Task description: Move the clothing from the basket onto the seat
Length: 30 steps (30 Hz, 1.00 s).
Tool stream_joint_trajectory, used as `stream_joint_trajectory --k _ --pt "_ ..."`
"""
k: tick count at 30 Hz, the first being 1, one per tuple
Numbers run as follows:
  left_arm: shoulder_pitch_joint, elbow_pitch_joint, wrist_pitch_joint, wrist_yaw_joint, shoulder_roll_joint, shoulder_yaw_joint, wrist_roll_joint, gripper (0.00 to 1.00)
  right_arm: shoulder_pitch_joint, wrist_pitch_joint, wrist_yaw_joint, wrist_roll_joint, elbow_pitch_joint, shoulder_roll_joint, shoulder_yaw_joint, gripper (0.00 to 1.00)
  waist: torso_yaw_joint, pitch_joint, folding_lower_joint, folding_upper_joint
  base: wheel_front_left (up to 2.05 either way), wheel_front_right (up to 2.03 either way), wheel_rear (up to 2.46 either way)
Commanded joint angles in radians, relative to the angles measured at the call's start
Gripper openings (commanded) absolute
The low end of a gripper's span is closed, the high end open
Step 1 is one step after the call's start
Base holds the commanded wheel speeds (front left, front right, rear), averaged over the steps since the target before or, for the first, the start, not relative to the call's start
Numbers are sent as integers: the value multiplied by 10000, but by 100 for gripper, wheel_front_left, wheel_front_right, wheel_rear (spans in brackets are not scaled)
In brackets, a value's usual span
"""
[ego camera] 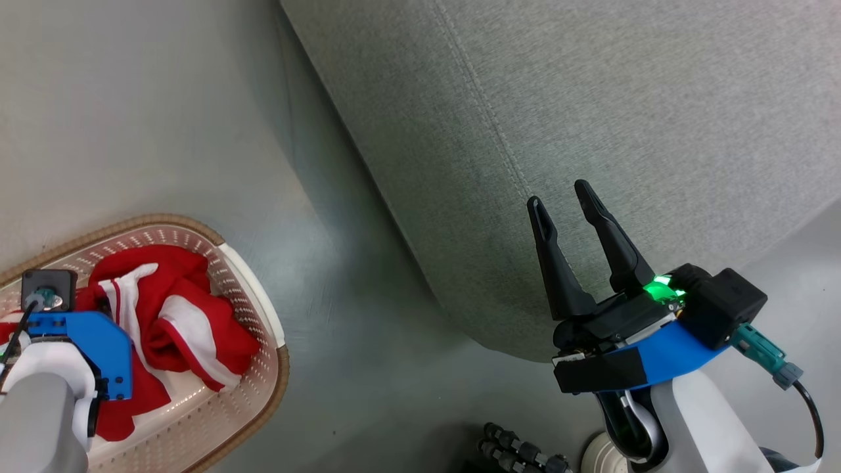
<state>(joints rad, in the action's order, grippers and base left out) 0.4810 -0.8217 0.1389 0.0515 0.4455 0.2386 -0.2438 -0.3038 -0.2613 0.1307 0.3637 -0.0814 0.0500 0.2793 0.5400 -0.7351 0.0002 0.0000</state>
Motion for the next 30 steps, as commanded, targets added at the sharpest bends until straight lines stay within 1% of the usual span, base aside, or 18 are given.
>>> stream_joint_trajectory --k 1,5,9,10,11,12,14,21,25,27,30 --pt "241 -21 189 -89 77 74 41 100 -97 -50 1 97 71 8 -31 100 -119 -181 -2 0 0 0 0" --pt "591 -171 639 -195 103 246 89 100 33 -51 1 63 232 10 -109 100 -230 -437 -2 0 0 0 0" --pt "929 -387 1009 -389 109 469 160 100 165 -51 1 -21 380 8 -236 100 -340 -626 -2 0 0 0 0" --pt "1014 -432 1061 -430 103 496 147 98 189 -51 1 -45 401 8 -250 100 -358 -651 -2 0 0 0 0" --pt "1106 -475 1109 -477 81 509 115 45 213 -51 1 -64 419 8 -258 100 -376 -675 -2 0 0 0 0" --pt "1175 -507 1138 -584 57 568 112 0 217 -51 1 -78 424 8 -259 100 -391 -693 -2 0 0 0 0" --pt "1287 -633 1243 -774 -17 606 8 0 202 -52 1 -90 415 8 -230 100 -409 -688 -2 0 0 0 0" --pt "1439 -879 977 -897 -58 549 -201 0 -127 -52 1 -92 253 8 50 100 -335 -382 -2 0 0 0 0" --pt "1608 -2122 -11 -966 -153 541 -268 0 -579 -52 1 137 133 5 559 100 -32 -191 -2 0 0 0 0" --pt "1765 -2701 -462 -1055 -478 652 -261 0 -602 -52 1 30 -44 11 552 100 -244 200 -2 0 0 0 0" --pt "1826 -3492 -1007 -1209 -1138 835 -297 0 -581 -49 1 -240 -332 7 519 100 -753 913 -2 0 0 0 0"
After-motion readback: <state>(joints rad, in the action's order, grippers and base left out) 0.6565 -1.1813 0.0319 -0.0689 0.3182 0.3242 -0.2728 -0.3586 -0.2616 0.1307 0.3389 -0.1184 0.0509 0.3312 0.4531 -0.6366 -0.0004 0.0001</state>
